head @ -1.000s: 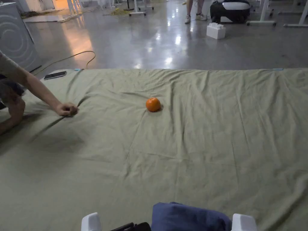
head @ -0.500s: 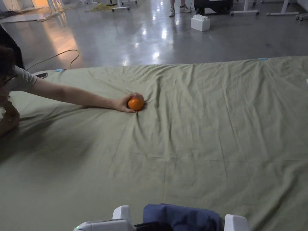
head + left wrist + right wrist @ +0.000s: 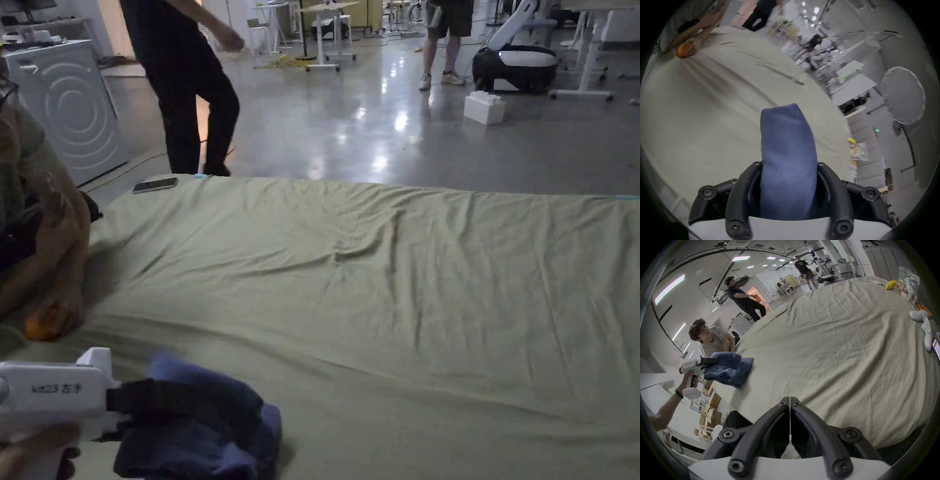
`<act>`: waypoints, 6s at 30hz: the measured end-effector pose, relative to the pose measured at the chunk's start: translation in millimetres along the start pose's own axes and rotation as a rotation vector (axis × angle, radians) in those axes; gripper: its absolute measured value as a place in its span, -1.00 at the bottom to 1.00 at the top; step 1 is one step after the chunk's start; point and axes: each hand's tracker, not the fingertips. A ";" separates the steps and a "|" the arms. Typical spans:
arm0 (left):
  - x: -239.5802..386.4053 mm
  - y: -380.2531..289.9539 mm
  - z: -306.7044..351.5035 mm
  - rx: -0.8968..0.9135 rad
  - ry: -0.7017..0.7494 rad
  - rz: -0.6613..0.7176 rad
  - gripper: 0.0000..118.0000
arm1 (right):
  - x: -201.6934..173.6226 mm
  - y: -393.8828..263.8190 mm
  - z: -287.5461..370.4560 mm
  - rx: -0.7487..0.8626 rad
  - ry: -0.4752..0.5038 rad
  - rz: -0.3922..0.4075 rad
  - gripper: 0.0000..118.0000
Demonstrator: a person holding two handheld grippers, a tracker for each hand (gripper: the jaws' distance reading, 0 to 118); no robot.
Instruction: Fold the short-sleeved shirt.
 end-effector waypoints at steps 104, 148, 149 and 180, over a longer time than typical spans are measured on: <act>302.7 -305.0 176.7 1.009 0.186 -0.730 1.00 | -130.8 26.1 237.4 0.870 -0.294 0.515 1.00; 309.1 -301.9 167.7 1.001 0.169 -0.746 1.00 | -140.7 39.8 233.9 0.859 -0.334 0.304 1.00; 309.1 -301.7 167.5 0.996 0.165 -0.746 1.00 | -145.7 40.8 234.3 0.839 -0.357 0.325 1.00; 323.1 -305.7 157.9 0.939 0.114 -0.757 1.00 | -148.2 53.1 245.7 0.759 -0.365 0.105 1.00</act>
